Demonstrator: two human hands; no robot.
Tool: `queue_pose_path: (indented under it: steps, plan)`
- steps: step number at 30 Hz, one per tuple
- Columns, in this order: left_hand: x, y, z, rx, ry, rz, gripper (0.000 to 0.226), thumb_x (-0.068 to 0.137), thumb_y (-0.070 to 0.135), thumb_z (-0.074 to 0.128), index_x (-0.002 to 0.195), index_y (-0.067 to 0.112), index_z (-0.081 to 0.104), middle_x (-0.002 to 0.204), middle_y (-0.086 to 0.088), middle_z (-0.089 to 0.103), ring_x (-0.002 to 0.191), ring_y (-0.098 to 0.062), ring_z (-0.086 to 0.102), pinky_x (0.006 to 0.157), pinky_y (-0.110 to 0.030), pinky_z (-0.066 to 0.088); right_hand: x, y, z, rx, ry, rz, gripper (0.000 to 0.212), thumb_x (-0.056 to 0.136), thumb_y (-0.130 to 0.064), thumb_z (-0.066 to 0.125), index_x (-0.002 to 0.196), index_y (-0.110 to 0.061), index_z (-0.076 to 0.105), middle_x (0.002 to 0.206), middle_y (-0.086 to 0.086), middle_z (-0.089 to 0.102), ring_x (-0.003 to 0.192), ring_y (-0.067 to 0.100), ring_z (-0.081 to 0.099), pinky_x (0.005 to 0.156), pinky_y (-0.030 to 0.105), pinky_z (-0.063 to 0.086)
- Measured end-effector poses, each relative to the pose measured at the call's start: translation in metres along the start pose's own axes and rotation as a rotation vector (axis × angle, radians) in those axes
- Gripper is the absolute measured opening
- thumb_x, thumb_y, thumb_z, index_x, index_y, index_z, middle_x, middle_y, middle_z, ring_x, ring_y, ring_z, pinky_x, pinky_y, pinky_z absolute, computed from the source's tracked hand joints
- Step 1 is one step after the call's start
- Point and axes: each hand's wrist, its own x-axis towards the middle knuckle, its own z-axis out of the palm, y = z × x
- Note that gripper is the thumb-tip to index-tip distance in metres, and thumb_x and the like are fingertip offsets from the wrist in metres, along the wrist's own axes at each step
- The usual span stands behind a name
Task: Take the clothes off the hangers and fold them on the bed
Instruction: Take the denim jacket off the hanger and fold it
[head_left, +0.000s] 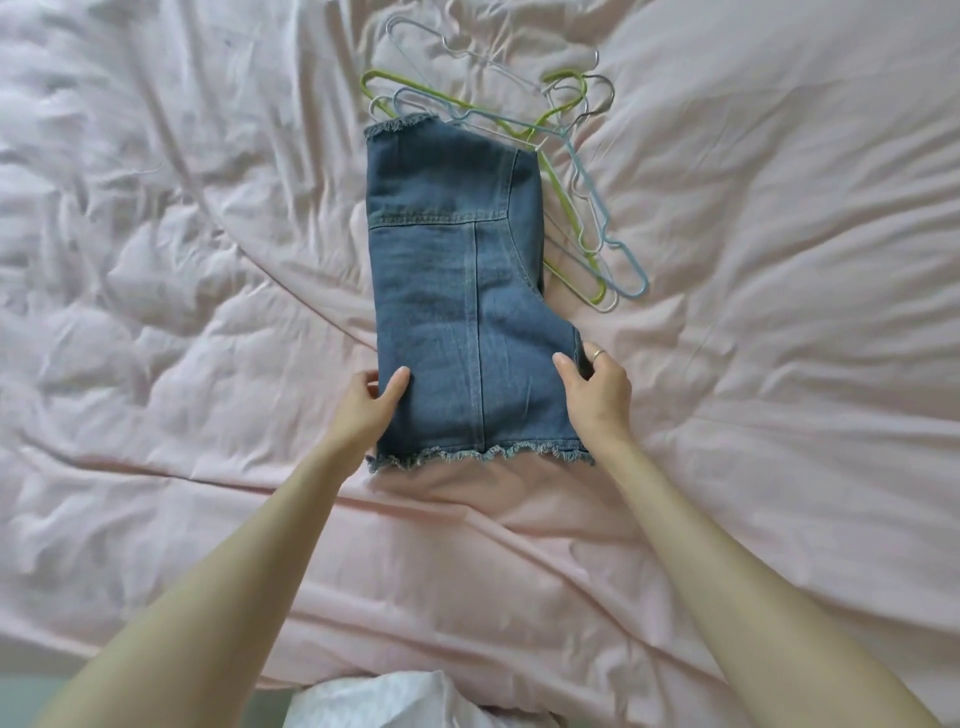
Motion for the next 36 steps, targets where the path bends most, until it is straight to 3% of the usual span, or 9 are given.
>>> queue_pose_path:
  steps: [3, 6, 9, 17, 22, 25, 27, 33, 36]
  plan:
    - [0.004, -0.003, -0.003, -0.032, -0.047, -0.035, 0.048, 0.094, 0.041, 0.051, 0.126, 0.006, 0.046, 0.112, -0.004, 0.055, 0.093, -0.017, 0.054, 0.067, -0.024, 0.046, 0.004, 0.019, 0.003, -0.154, -0.017, 0.024, 0.02, 0.086, -0.03, 0.065, 0.095, -0.012, 0.061, 0.101, 0.01, 0.056, 0.097, 0.024, 0.049, 0.083, 0.031, 0.04]
    - [0.009, -0.005, -0.007, -0.199, -0.156, -0.132, 0.049, 0.092, 0.047, 0.051, 0.121, 0.007, 0.053, 0.118, -0.007, 0.062, 0.099, -0.02, 0.061, 0.075, -0.029, 0.05, 0.007, 0.021, 0.006, -0.102, -0.098, 0.155, 0.062, 0.077, -0.044, 0.071, 0.125, -0.01, 0.05, 0.122, 0.006, 0.052, 0.111, 0.02, 0.051, 0.1, 0.037, 0.042]
    - [0.009, -0.002, -0.01, -0.332, -0.263, -0.217, 0.041, 0.091, 0.047, 0.052, 0.104, 0.01, 0.061, 0.106, -0.006, 0.067, 0.096, -0.021, 0.065, 0.083, -0.035, 0.053, 0.011, 0.016, 0.009, 0.127, -0.181, 0.372, 0.084, 0.058, -0.058, 0.076, 0.122, -0.009, 0.052, 0.116, 0.002, 0.063, 0.104, 0.019, 0.062, 0.093, 0.04, 0.051]
    - [-0.014, 0.007, -0.026, -0.236, -0.288, -0.336, 0.033, 0.087, 0.04, 0.063, 0.095, 0.008, 0.06, 0.085, -0.008, 0.066, 0.065, -0.018, 0.065, 0.045, -0.022, 0.051, -0.017, -0.007, -0.012, 0.24, -0.316, 0.57, 0.045, 0.083, -0.022, 0.072, 0.115, 0.005, 0.059, 0.102, 0.008, 0.065, 0.078, 0.017, 0.062, 0.057, 0.019, 0.049]
    - [-0.057, -0.019, -0.049, -0.046, -0.445, -0.575, 0.044, 0.085, 0.043, 0.065, 0.104, 0.005, 0.055, 0.086, -0.01, 0.065, 0.07, -0.023, 0.063, 0.058, -0.032, 0.051, -0.088, -0.005, -0.034, 0.199, -0.447, 0.739, 0.033, 0.085, -0.027, 0.068, 0.107, -0.005, 0.057, 0.102, -0.005, 0.062, 0.089, 0.013, 0.055, 0.062, 0.018, 0.042]
    - [-0.079, -0.039, -0.058, 0.062, -0.52, -0.631, 0.044, 0.084, 0.042, 0.066, 0.106, 0.005, 0.057, 0.081, -0.007, 0.065, 0.066, -0.02, 0.061, 0.057, -0.03, 0.048, -0.121, 0.013, -0.04, 0.19, -0.562, 0.862, 0.065, 0.062, -0.036, 0.084, 0.115, -0.006, 0.061, 0.114, 0.003, 0.064, 0.104, 0.02, 0.06, 0.09, 0.031, 0.05]
    - [-0.086, -0.042, -0.064, 0.066, -0.543, -0.624, 0.037, 0.083, 0.038, 0.068, 0.099, 0.006, 0.059, 0.076, -0.005, 0.062, 0.062, -0.018, 0.059, 0.053, -0.027, 0.047, -0.125, 0.024, -0.045, 0.224, -0.596, 0.884, 0.058, 0.063, -0.036, 0.085, 0.11, -0.01, 0.064, 0.115, 0.006, 0.064, 0.107, 0.024, 0.059, 0.1, 0.04, 0.045]
    - [-0.082, -0.016, -0.087, -0.088, -0.551, -0.527, 0.037, 0.084, 0.029, 0.067, 0.109, 0.003, 0.058, 0.084, -0.012, 0.068, 0.063, -0.021, 0.064, 0.061, -0.029, 0.053, -0.11, -0.01, -0.059, 0.25, -0.62, 0.834, 0.057, 0.06, -0.043, 0.085, 0.102, -0.009, 0.066, 0.109, 0.006, 0.066, 0.104, 0.023, 0.062, 0.098, 0.036, 0.047]
    - [-0.078, 0.006, -0.096, -0.145, -0.574, -0.442, 0.038, 0.087, 0.034, 0.061, 0.112, 0.006, 0.056, 0.095, -0.016, 0.067, 0.071, -0.025, 0.068, 0.065, -0.033, 0.057, -0.101, -0.034, -0.065, 0.358, -0.576, 0.862, 0.022, 0.087, -0.026, 0.063, 0.079, -0.005, 0.063, 0.067, 0.006, 0.069, 0.061, 0.016, 0.067, 0.07, 0.025, 0.055]
